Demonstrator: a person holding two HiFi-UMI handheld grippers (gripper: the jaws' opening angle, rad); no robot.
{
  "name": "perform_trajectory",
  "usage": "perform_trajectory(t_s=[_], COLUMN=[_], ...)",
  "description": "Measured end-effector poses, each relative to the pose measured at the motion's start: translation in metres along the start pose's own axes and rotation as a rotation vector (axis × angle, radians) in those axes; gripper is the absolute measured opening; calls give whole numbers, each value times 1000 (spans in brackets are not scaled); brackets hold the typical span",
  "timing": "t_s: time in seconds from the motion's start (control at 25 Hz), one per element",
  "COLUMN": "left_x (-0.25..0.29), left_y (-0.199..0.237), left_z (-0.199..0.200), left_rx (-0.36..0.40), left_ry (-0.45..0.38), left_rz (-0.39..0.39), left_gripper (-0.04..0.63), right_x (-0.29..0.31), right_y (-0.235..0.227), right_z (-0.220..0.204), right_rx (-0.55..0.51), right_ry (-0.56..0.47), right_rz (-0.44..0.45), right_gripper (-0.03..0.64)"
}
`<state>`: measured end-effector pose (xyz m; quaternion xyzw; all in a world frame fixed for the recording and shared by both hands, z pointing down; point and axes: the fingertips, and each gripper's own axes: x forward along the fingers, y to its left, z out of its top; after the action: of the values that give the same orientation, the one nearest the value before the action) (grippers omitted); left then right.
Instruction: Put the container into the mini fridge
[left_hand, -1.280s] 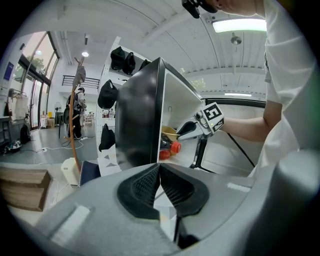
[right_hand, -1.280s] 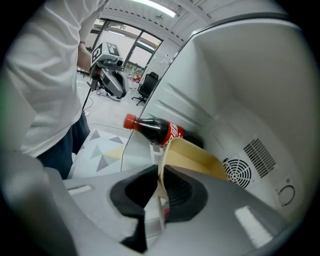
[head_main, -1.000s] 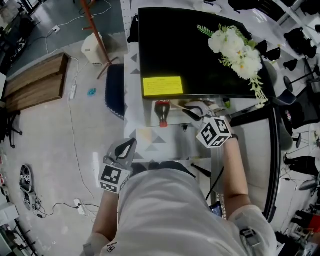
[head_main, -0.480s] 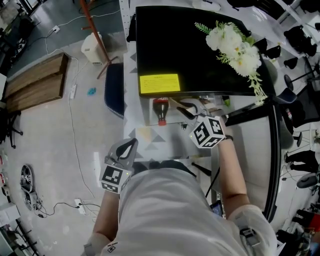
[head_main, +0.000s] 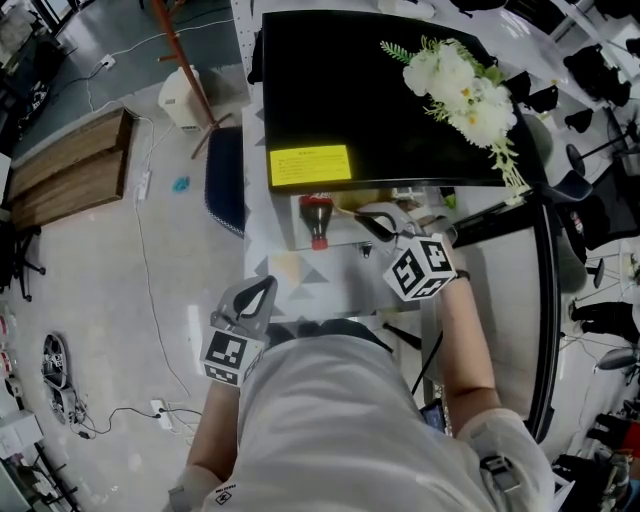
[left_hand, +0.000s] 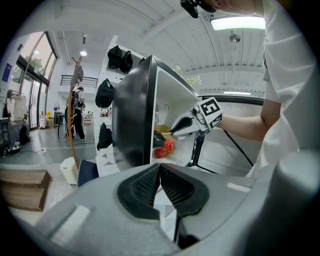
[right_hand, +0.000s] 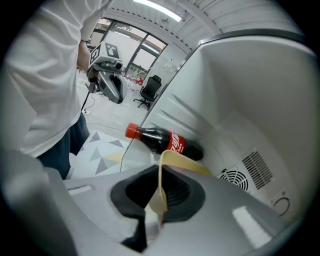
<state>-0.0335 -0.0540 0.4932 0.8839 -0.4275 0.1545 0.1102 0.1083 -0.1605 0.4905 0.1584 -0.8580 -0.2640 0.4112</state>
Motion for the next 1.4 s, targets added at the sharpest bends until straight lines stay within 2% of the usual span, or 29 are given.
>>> perform_trajectory(t_s=[0.24, 0.48, 0.88, 1.12, 1.4], left_x=[3, 5, 4, 5, 8], left_y=[-5, -7, -5, -4, -3], left_z=[0, 0, 0, -1, -1], left_rx=[8, 2, -4, -6, -4], left_ry=[-1, 1, 0, 3, 3], left_rz=[-9, -8, 11, 17, 8], left_gripper=[11, 11, 11, 11, 11], right_x=[-14, -14, -1, 4, 7], right_y=[4, 8, -2, -10, -5], right_z=[-1, 0, -12, -11, -14], right_rx=[-37, -118, -143, -123, -113], right_ry=[-49, -77, -101, -107, -93], right_rz=[21, 57, 98, 98, 101], right_gripper=[23, 23, 26, 110, 112])
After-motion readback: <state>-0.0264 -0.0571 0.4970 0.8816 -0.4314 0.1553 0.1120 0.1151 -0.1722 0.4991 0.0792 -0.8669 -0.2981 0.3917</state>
